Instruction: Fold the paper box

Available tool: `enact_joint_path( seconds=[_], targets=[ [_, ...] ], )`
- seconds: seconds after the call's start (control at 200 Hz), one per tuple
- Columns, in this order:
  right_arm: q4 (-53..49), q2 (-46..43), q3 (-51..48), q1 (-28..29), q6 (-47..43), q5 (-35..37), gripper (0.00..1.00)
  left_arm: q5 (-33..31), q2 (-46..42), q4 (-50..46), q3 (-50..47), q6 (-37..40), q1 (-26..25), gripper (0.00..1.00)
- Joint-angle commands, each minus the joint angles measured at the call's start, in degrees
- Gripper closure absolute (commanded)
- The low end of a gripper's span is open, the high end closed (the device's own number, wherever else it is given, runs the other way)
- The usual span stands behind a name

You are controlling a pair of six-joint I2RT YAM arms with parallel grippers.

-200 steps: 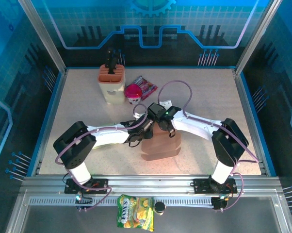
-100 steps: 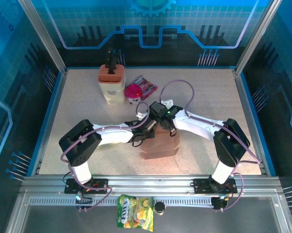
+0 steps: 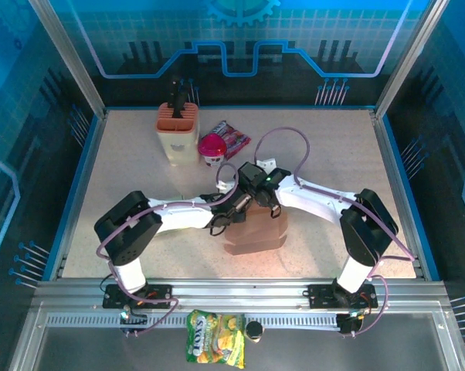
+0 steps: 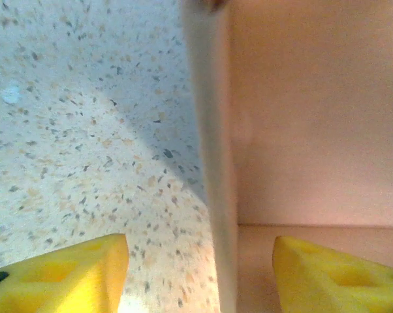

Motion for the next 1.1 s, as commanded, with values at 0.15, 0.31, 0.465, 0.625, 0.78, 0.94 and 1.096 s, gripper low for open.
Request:
enact_joint_path(
  seconds=[0.15, 0.31, 0.465, 0.625, 0.78, 0.94, 1.096],
  targets=[
    [-4.45, 3.41, 0.33, -4.39, 4.75, -8.47, 1.0, 1.1, -17.98, -1.67, -1.68, -0.33, -0.56, 0.27],
    [-2.91, 2.18, -2.89, -11.65, 8.39, -20.71, 1.0, 2.09, -26.33, -4.5, -4.09, -1.28, -0.64, 0.3],
    [-4.9, 2.26, -5.14, -18.73, 17.4, -30.19, 1.0, 3.36, -30.59, -7.09, -7.92, -2.6, -1.19, 0.32],
    [-4.75, -0.18, -10.46, -25.04, 28.43, -38.82, 1.0, 5.53, -31.03, -6.08, -11.98, -3.72, -1.76, 0.36],
    [-7.39, -3.11, -13.11, -27.17, 38.48, -41.88, 1.0, 7.59, -28.02, -3.68, -13.93, -4.32, -2.82, 0.39],
    [-8.57, -0.82, -13.54, -28.07, 42.9, -48.78, 1.0, 9.52, -23.43, 3.03, -15.18, -5.49, -4.26, 0.41],
    [-2.36, 0.17, -17.39, -27.24, 47.84, -56.08, 1.0, 11.36, -16.04, 9.42, -12.69, -5.72, -6.33, 0.41]
  ],
)
